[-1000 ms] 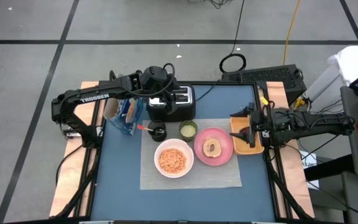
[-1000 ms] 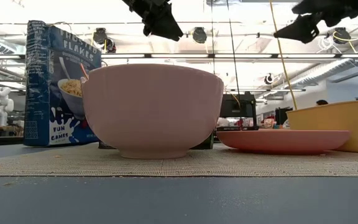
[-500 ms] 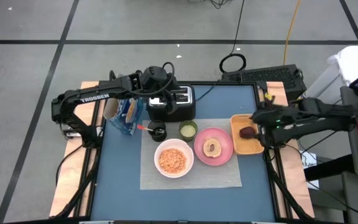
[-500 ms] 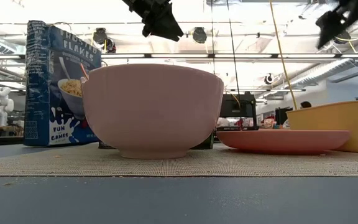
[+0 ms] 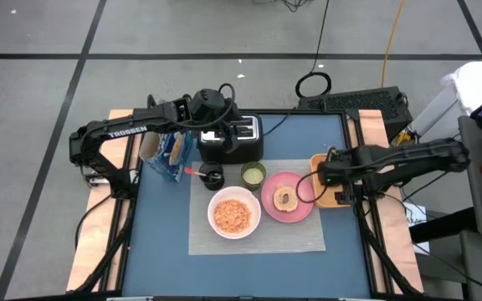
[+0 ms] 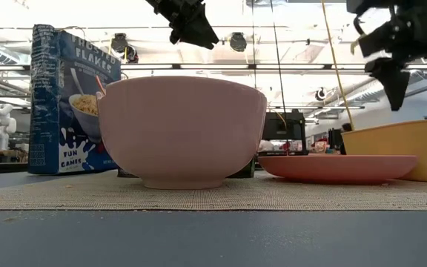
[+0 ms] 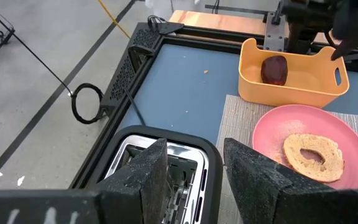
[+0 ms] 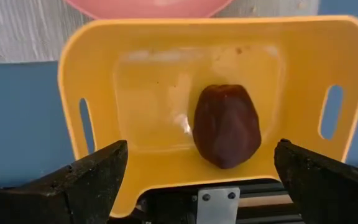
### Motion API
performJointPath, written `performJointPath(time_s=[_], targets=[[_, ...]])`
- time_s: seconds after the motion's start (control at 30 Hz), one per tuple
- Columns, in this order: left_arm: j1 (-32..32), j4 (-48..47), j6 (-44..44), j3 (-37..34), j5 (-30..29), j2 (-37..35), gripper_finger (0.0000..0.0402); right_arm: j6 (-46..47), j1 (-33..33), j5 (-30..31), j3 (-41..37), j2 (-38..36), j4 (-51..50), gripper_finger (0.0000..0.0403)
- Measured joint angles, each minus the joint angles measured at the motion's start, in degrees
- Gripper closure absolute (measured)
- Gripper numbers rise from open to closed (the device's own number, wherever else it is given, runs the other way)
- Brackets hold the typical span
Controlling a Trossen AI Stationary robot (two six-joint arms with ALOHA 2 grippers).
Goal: Arrange a breakfast setting
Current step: Put the apple on the top right of the gray mat
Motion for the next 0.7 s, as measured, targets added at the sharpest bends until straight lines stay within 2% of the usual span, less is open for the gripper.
performJointPath(time_s=[0.3,0.7], targets=[[0.0,0.0,0.0,0.0,0.0,0.0,0.0236,-3.9,-4.9,0.0,-2.5,4.1,3.4,0.0012],[0.0,0.0,0.1,0.0,0.0,0.0,0.0236,-6.9,-8.2,0.1,-3.7,6.2,6.4,0.0012]])
